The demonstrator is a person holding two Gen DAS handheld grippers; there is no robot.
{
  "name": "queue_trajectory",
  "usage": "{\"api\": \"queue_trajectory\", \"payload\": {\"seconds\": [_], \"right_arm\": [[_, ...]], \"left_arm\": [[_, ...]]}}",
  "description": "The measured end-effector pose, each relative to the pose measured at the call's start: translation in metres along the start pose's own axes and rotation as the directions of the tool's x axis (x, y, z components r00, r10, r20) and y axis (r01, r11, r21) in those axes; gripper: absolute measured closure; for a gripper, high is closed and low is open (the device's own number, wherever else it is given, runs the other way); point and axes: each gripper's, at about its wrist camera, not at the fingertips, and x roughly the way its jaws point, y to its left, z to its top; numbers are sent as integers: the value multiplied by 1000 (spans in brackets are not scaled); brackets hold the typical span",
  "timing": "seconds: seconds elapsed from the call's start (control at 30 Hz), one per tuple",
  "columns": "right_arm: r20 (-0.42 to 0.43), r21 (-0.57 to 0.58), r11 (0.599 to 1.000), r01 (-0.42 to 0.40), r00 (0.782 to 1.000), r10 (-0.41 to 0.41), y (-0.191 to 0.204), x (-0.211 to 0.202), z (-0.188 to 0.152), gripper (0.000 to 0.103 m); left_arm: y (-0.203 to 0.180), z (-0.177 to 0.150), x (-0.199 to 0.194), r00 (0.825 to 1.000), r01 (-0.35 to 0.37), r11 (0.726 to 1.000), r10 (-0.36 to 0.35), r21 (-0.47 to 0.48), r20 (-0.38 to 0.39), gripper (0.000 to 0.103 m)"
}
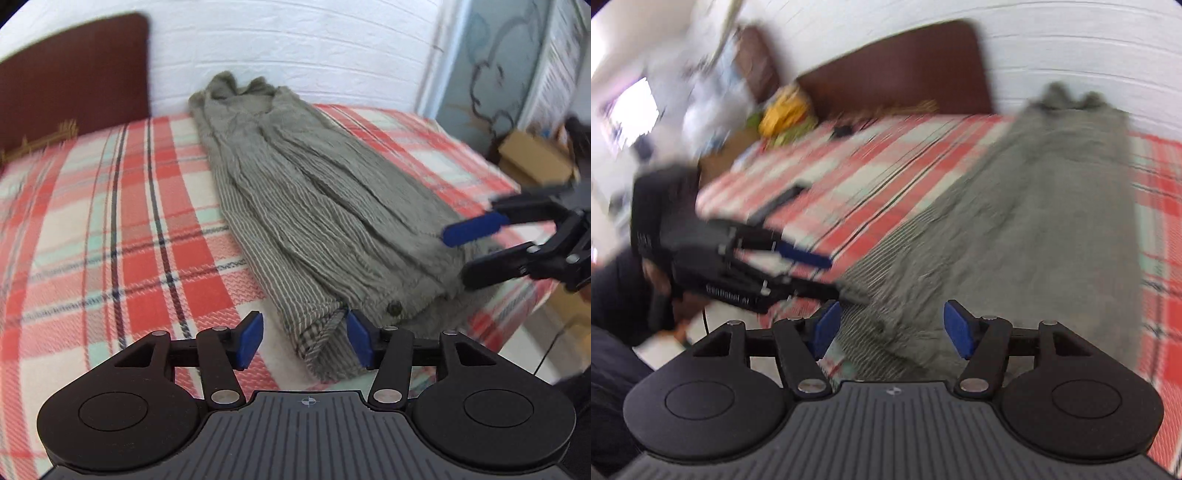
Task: Fold clothes
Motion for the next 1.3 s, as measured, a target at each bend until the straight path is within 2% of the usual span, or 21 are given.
{"api": "queue_trajectory", "payload": {"seconds": [0.07, 0.13, 0.27, 0.33, 0.37, 0.43, 0.47, 0.6, 0.77, 0.93, 1.03, 1.07, 1.1, 1.13, 1.17, 1.2, 1.3], "right_arm": [[-42, -53, 999, 4, 999, -6, 6, 15, 3, 37], [-84, -105, 994, 6, 996, -15, 13, 29, 6, 37], [-151, -165, 985, 53, 985, -78, 13, 45, 1, 40], [-169, -166, 984, 70, 981, -99, 10, 48, 0, 56], [-178, -166, 983, 79, 978, -109, 9, 49, -1, 73], [-165, -124, 988, 87, 980, -107, 3, 45, 3, 87], [-146, -86, 993, 87, 984, -99, -1, 39, 7, 90], [-68, 81, 996, 37, 997, -32, -22, 13, 21, 90], [6, 150, 988, 33, 999, -34, -32, -6, 27, 91], [102, 222, 975, 1, 995, -24, -45, -20, 37, 91], [135, 268, 963, -14, 991, -23, -55, -25, 40, 91], [137, 274, 962, -12, 990, -27, -56, -25, 39, 91], [140, 278, 960, -10, 990, -30, -57, -25, 39, 91], [144, 282, 959, -12, 989, -30, -58, -26, 39, 91], [148, 285, 958, -14, 988, -30, -58, -27, 38, 90], [153, 289, 957, -16, 988, -30, -59, -27, 38, 90], [165, 300, 954, -22, 986, -29, -61, -30, 36, 90]], "left_arm": [[-11, -1, 1, 1000, -30, 992, 30, 120, -1, 37], [-21, -3, 4, 999, -50, 971, 52, 235, -2, 38], [-37, -7, 10, 999, -51, 924, 54, 378, 3, 37], [-42, -6, 15, 998, -55, 907, 57, 418, 8, 37], [-44, -5, 17, 998, -60, 899, 61, 433, 11, 37], [-46, -4, 20, 998, -62, 886, 62, 460, 16, 37], [-47, -3, 22, 998, -62, 882, 62, 467, 16, 37], [-48, 2, 26, 998, -62, 876, 58, 478, 22, 34], [-49, 10, 37, 998, -69, 874, 64, 480, 27, 33], [-60, 13, 53, 997, -68, 849, 74, 525, 10, 34], [-65, 15, 60, 997, -67, 842, 71, 535, 12, 36], [-66, 16, 62, 997, -66, 841, 70, 537, 13, 42], [-67, 17, 63, 998, -62, 847, 65, 528, 13, 63], [-66, 19, 62, 998, -54, 860, 57, 508, 11, 72], [-65, 20, 62, 999, -46, 872, 48, 487, 9, 94], [-65, 22, 61, 999, -39, 884, 40, 467, 7, 100], [-63, 27, 59, 1000, -15, 915, 15, 403, 3, 102]]}}
